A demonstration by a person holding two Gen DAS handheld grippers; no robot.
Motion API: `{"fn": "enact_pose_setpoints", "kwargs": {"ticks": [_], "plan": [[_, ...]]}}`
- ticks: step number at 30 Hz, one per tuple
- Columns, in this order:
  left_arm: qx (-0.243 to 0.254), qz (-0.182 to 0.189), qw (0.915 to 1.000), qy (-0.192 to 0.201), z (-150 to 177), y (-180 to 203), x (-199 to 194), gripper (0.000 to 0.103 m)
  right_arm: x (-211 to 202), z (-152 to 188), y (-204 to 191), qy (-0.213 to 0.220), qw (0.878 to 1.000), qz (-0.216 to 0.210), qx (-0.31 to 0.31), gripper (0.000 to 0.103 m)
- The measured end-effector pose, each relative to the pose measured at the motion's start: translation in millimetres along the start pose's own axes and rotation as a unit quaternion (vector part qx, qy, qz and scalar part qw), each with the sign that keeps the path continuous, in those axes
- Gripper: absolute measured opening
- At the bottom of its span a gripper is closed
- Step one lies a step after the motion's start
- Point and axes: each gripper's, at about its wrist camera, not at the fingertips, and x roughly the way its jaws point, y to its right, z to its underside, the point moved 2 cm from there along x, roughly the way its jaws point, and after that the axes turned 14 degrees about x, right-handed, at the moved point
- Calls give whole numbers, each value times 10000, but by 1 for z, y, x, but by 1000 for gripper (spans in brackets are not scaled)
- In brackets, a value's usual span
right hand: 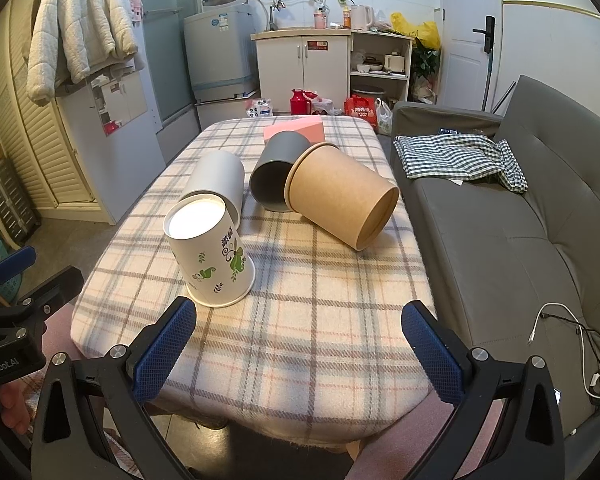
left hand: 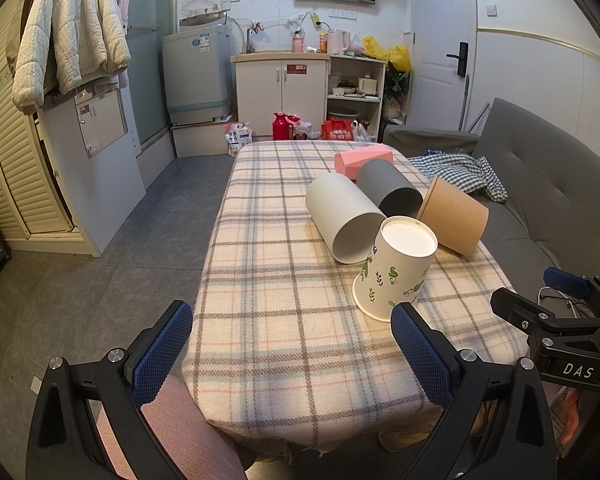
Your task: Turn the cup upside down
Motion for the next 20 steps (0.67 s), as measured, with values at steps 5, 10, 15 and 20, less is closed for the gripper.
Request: {"fn": "enact_pose_setpoints", "kwargs": {"ticks": [5, 10, 15, 20], "plan": [[2, 1, 10000, -2, 0, 0, 0, 102, 0, 0, 0, 0, 10000, 0, 1, 103], [-3, 5, 10000, 1, 0, 0, 0, 102, 1, 1, 0, -24, 10000, 9, 15, 103], [-4, 7, 10000, -3, 0, 0, 0, 102, 1, 1, 0, -26, 10000, 9, 9, 103], [9, 10, 10000, -2, 1, 0, 1, 102, 1, 1, 0, -29, 10000, 11, 14, 103]]}}
